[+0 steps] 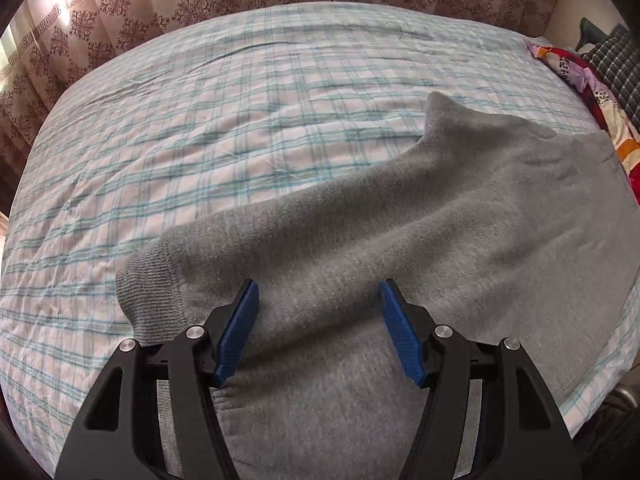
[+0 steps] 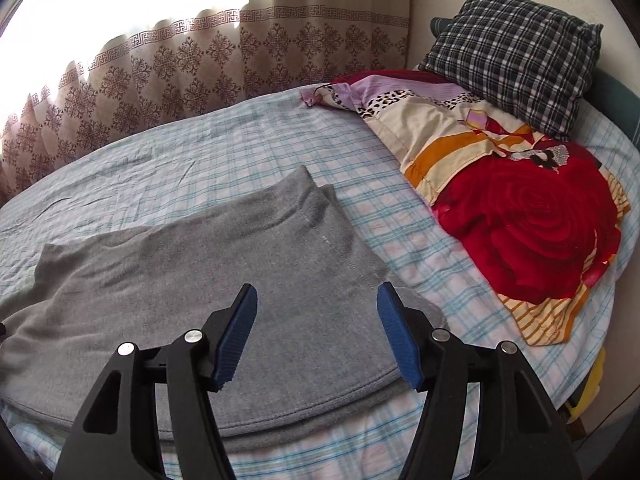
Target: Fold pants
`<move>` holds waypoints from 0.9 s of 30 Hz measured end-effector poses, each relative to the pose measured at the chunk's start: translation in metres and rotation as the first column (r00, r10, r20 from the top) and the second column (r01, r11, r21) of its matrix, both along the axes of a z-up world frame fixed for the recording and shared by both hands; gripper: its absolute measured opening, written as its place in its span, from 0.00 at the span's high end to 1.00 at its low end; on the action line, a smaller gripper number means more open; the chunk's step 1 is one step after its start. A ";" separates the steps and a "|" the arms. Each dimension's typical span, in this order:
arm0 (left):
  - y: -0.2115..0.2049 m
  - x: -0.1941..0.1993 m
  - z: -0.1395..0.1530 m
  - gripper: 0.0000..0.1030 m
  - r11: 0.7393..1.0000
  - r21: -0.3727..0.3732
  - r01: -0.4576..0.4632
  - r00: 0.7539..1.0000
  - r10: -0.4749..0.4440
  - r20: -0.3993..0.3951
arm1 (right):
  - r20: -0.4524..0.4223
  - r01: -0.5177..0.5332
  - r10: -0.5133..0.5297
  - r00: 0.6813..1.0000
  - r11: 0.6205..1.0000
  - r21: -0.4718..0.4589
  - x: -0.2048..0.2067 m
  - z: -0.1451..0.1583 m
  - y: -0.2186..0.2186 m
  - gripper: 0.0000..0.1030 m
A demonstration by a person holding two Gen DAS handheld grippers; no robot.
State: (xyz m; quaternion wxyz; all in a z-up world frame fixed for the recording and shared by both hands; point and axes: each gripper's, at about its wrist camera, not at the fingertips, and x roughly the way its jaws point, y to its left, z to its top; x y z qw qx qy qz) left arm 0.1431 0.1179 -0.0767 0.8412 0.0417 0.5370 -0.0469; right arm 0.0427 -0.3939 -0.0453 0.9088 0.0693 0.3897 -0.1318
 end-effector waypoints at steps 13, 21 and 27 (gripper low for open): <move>0.011 0.004 -0.007 0.32 0.998 -0.010 -0.059 0.998 0.059 0.014 | -0.015 -0.330 0.335 0.942 0.934 0.139 0.063 -0.008 0.118 0.39; 0.012 -0.018 0.010 0.29 0.999 -0.034 -0.036 0.998 0.038 0.059 | -0.032 -0.612 0.616 0.787 0.787 0.074 0.135 -0.011 0.249 0.29; 0.013 -0.033 0.011 0.29 0.999 -0.052 -0.015 0.999 0.018 0.051 | -0.173 -0.659 0.653 0.737 0.751 0.029 0.172 -0.051 0.302 0.29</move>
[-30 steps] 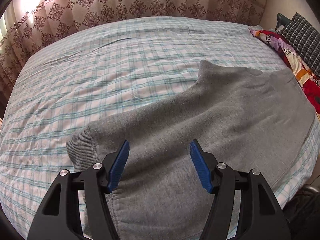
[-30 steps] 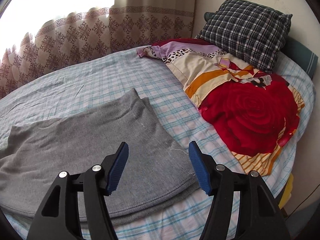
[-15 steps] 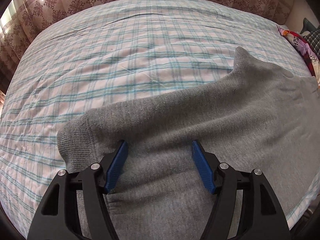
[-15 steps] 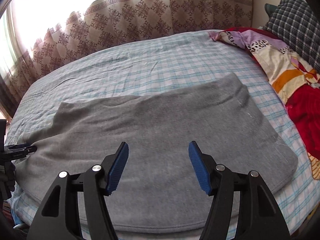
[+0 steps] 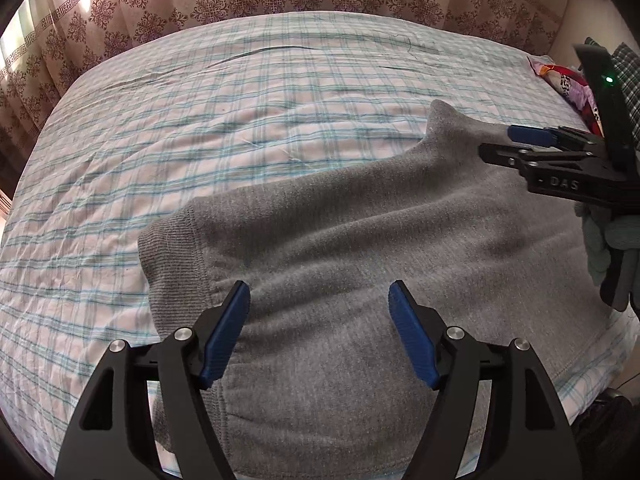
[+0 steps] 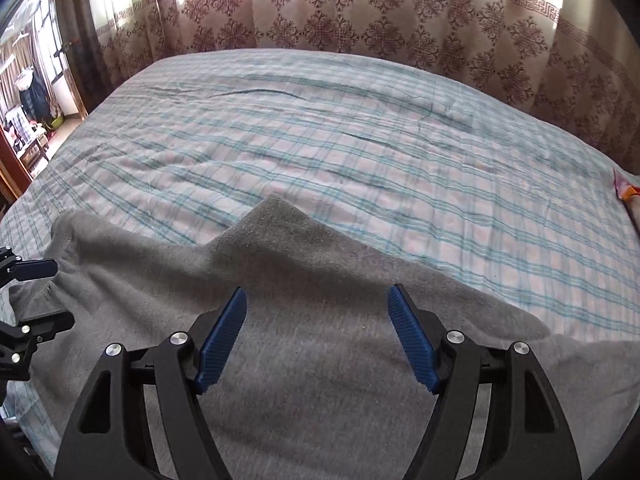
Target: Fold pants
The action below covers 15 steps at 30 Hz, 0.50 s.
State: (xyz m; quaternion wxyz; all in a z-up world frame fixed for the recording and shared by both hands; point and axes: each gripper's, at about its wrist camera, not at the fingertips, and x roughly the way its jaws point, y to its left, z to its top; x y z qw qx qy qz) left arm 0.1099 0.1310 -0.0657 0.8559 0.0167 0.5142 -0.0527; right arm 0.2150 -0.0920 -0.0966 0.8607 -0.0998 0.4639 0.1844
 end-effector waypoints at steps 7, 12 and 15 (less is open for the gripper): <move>-0.006 -0.022 -0.023 0.27 0.997 0.036 0.067 0.996 -0.065 -0.054 | -0.034 0.083 -0.086 0.996 0.994 -0.070 0.043 -0.028 0.019 0.27; -0.005 -0.030 -0.030 0.26 0.996 0.041 0.084 0.996 -0.083 -0.034 | -0.055 0.120 -0.125 0.991 0.989 -0.088 0.056 -0.035 0.023 0.16; -0.004 -0.026 -0.027 0.26 0.997 0.028 0.076 0.996 -0.075 -0.046 | -0.092 0.141 -0.144 0.985 0.989 -0.045 0.062 -0.039 0.014 0.10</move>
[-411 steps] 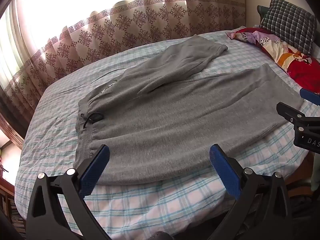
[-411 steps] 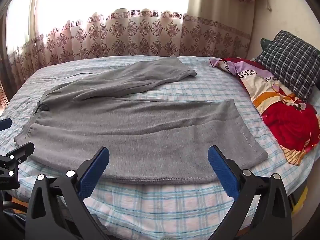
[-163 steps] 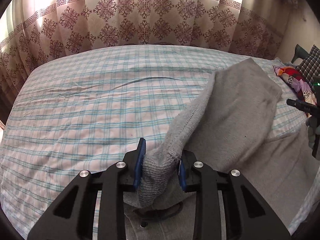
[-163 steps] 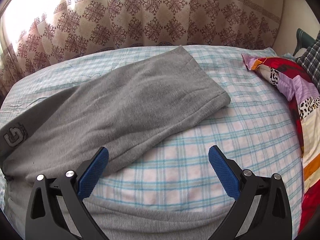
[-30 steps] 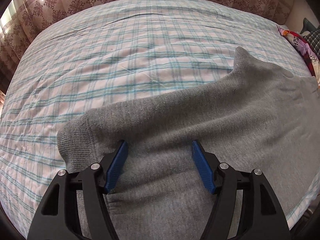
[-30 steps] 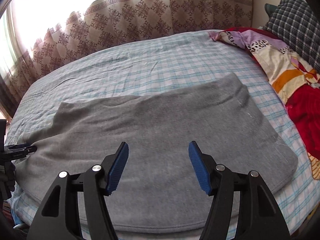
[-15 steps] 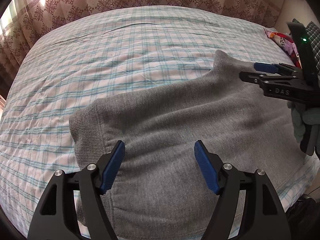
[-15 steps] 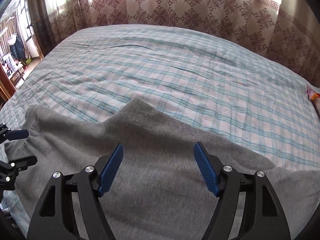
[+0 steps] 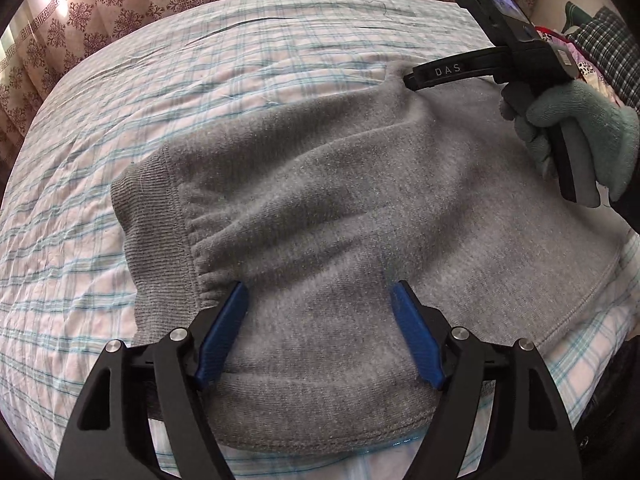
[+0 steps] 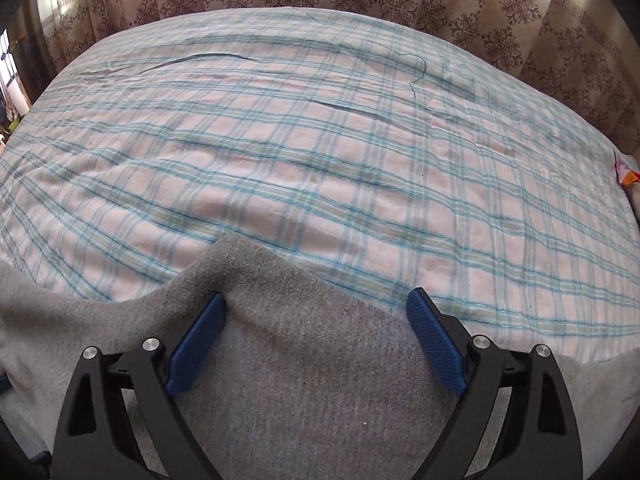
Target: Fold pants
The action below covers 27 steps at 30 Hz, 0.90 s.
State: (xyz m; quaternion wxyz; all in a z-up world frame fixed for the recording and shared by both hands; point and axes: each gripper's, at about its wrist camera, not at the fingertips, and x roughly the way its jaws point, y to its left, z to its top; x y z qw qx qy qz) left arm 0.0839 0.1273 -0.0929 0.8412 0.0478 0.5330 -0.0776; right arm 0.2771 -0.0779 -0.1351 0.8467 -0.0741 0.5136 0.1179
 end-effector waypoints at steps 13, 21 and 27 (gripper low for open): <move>-0.015 0.023 0.032 0.26 0.998 0.008 -0.065 0.996 0.065 0.068 | 0.108 0.040 -0.050 0.993 0.995 0.096 -0.055 0.047 -0.054 0.13; -0.073 0.016 0.032 0.21 0.999 0.009 0.049 0.997 -0.050 0.066 | 0.126 0.191 -0.204 0.971 0.976 0.106 -0.117 0.057 -0.159 0.13; -0.114 0.009 0.030 0.21 0.991 0.011 0.134 0.989 -0.134 0.061 | 0.132 0.391 -0.406 0.904 0.912 0.128 -0.175 0.066 -0.260 0.13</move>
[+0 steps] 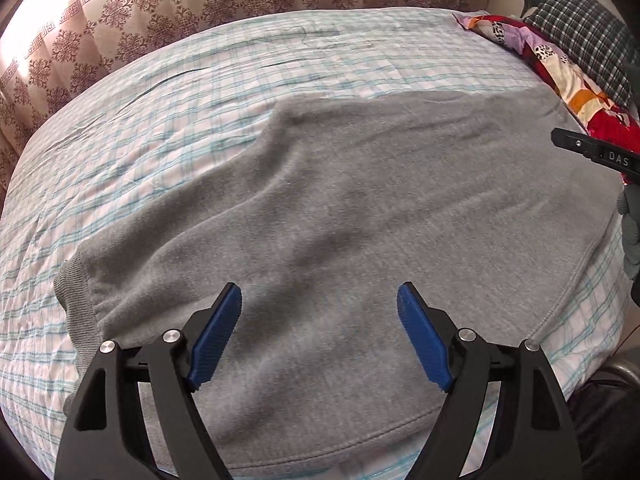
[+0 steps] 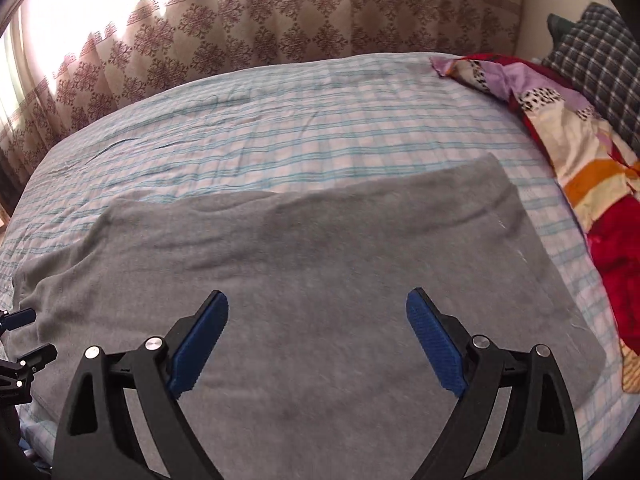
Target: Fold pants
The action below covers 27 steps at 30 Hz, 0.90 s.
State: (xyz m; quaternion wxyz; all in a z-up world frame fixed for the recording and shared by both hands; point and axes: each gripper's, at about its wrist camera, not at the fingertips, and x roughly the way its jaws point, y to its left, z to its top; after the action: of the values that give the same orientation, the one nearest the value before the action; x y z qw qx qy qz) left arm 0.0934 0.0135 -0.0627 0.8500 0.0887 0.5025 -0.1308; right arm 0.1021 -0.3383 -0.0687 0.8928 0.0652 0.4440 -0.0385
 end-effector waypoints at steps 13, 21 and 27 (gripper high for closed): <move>-0.080 -0.020 0.003 0.21 0.980 0.026 0.197 0.980 -0.198 0.018 | -0.015 0.436 -0.437 0.899 0.895 0.098 -0.088 0.000 -0.167 0.41; -0.101 -0.022 -0.018 0.21 0.967 0.061 0.248 0.969 -0.248 -0.001 | -0.048 0.412 -0.416 0.908 0.866 0.285 -0.086 -0.024 -0.183 0.77; -0.084 -0.011 -0.031 0.14 0.981 0.004 0.193 0.980 -0.192 -0.056 | -0.026 0.398 -0.403 0.915 0.889 0.228 -0.100 -0.002 -0.178 0.85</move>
State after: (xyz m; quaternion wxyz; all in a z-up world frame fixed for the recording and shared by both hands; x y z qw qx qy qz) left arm 0.0821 -0.0703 -0.0933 0.8186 0.1371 0.5156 -0.2125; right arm 0.0024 -0.5160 -0.0706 0.8570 0.2579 0.4127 -0.1695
